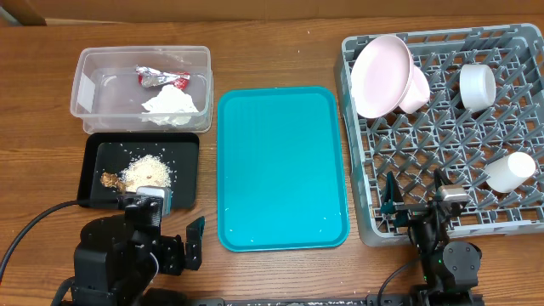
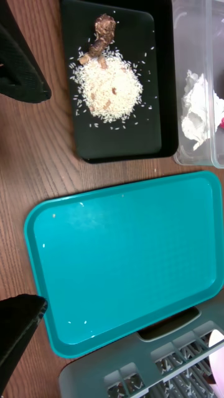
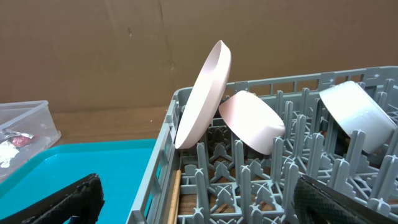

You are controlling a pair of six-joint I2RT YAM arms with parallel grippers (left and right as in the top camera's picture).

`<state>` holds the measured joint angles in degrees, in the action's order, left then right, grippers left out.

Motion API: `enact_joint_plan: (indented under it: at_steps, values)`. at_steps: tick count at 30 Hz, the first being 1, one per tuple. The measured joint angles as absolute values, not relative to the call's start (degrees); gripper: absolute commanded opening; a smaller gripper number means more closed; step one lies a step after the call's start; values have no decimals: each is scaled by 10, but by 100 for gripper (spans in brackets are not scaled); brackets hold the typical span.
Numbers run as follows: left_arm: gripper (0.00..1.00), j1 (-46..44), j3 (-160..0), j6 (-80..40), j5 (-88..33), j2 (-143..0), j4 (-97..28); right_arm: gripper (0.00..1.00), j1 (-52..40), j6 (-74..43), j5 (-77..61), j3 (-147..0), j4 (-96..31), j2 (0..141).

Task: Sort waste into correct bins and load items into the dishwasher

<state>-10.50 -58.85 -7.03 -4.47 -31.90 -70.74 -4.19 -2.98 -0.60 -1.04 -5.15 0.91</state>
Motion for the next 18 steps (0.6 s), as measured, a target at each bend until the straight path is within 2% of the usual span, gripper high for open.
enact_joint_plan:
  at_steps: [14, 18]
  values:
    - [100, -105, -588, -70, -44, -319, -708, 100, -42, -30, -6, -10, -52, 9]
    - [100, -105, -555, -68, -28, -303, -656, 100, -42, -30, -6, -10, -52, 9]
